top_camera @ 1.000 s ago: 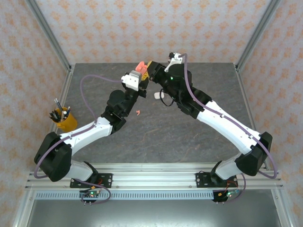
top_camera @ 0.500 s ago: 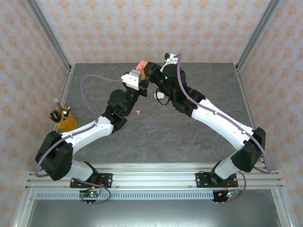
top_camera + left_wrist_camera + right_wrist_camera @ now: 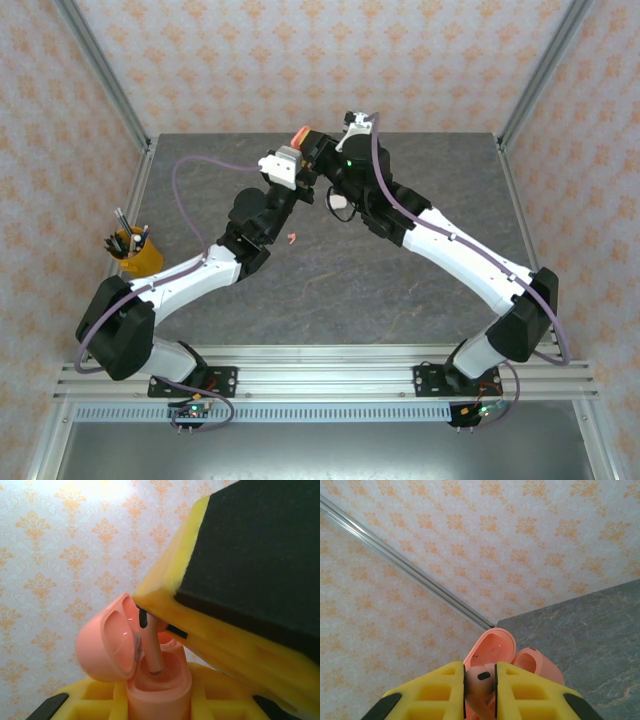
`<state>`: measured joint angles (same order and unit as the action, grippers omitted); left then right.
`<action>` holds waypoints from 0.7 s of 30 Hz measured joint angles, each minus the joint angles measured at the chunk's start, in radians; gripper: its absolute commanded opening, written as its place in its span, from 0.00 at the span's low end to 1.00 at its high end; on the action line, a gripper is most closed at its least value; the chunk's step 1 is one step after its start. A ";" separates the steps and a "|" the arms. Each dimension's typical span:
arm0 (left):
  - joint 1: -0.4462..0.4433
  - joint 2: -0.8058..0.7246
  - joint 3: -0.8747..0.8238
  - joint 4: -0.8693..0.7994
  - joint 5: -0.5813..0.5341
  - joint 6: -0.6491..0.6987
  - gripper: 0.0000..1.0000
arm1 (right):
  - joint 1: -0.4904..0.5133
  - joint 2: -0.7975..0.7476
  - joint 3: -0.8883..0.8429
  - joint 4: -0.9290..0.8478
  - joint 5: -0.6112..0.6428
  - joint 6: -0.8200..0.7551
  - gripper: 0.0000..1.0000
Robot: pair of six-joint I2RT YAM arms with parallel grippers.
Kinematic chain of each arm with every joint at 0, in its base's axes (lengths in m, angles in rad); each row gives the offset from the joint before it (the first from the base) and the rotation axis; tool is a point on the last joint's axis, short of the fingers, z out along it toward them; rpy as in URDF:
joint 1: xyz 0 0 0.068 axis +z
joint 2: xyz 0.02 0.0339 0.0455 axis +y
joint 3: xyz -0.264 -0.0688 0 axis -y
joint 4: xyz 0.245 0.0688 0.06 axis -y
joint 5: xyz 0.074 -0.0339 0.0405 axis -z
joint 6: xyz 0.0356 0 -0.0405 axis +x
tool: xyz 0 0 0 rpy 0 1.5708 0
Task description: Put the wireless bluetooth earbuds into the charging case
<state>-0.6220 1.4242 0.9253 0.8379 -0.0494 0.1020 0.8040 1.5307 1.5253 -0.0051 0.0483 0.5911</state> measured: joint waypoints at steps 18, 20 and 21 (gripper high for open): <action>0.000 0.001 0.024 -0.029 0.000 0.003 0.00 | 0.000 -0.001 -0.002 0.013 -0.004 -0.028 0.17; 0.000 0.001 0.026 -0.029 0.000 0.004 0.00 | 0.000 -0.004 -0.008 0.022 -0.004 -0.036 0.17; 0.000 0.001 0.027 -0.031 0.000 0.004 0.00 | 0.001 -0.007 -0.013 0.026 -0.004 -0.040 0.17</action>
<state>-0.6220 1.4250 0.9520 0.8074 -0.0494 0.1059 0.8047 1.5238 1.5127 0.0204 0.0444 0.5514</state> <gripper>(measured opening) 0.239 0.171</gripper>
